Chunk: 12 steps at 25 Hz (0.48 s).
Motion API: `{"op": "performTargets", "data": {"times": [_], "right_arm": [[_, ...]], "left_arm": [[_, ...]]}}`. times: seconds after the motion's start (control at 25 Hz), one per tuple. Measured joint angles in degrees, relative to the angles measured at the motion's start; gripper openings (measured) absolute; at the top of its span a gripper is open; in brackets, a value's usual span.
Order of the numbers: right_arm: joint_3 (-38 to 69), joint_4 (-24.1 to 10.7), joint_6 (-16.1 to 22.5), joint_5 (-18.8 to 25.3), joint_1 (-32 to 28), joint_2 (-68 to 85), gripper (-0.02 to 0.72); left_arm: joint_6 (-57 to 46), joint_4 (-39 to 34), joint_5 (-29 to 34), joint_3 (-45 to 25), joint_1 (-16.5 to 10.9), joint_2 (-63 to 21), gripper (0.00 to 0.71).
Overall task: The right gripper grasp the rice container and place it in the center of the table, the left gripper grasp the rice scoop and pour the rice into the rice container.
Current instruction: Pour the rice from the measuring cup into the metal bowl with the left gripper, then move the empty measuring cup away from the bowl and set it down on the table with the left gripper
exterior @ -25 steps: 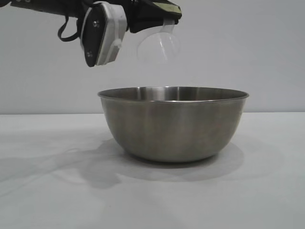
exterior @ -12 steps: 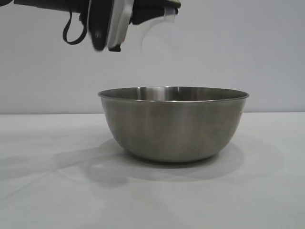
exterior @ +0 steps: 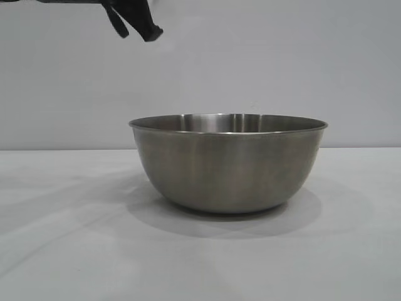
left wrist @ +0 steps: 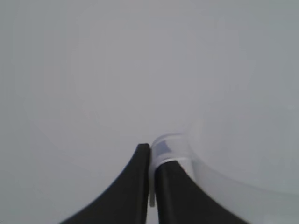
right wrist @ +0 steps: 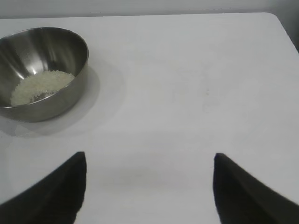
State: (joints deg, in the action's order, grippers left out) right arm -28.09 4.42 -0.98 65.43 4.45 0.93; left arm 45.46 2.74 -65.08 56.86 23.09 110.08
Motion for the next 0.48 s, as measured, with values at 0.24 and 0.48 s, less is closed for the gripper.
{"op": "performTargets", "data": {"times": [0.24, 0.48], "right_arm": [[0.00, 0.00, 0.00, 0.00, 0.00, 0.00, 0.484], [0.00, 0.00, 0.00, 0.00, 0.00, 0.00, 0.484]], "left_arm": [[-7.72, 20.69, 0.00, -0.72, 0.00, 0.00, 0.000], [-15.27, 29.25, -0.04, -7.67, 0.00, 0.00, 0.000]]}}
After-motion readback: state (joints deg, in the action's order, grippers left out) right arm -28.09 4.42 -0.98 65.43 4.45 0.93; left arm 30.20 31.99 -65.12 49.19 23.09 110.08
